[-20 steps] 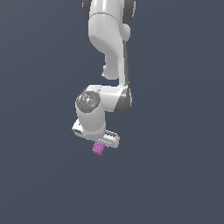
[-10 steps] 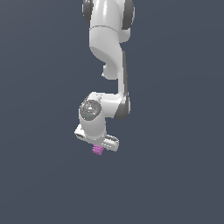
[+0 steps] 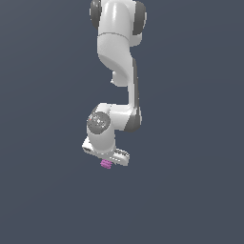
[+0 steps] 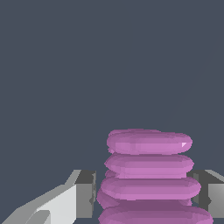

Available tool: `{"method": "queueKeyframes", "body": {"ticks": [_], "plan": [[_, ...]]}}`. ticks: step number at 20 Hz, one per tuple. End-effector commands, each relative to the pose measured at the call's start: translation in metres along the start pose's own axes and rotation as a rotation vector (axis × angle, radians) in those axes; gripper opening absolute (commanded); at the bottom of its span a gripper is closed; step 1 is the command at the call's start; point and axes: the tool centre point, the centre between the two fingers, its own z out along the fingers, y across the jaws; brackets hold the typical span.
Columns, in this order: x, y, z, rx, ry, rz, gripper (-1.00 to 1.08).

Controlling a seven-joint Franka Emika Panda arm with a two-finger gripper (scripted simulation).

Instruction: Pick up the object and move it to a goal position.

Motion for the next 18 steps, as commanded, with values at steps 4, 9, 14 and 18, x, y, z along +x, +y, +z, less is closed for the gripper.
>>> {"method": "queueKeyframes", "body": {"ticks": [4, 9, 14, 18], "plan": [[0.000, 0.000, 0.000, 0.000, 0.000, 0.000, -1.00], [0.000, 0.000, -0.001, 0.000, 0.000, 0.000, -1.00], [-0.005, -0.003, -0.011, 0.000, 0.000, 0.000, -1.00], [-0.013, -0.008, -0.027, 0.000, 0.000, 0.000, -1.00]]}}
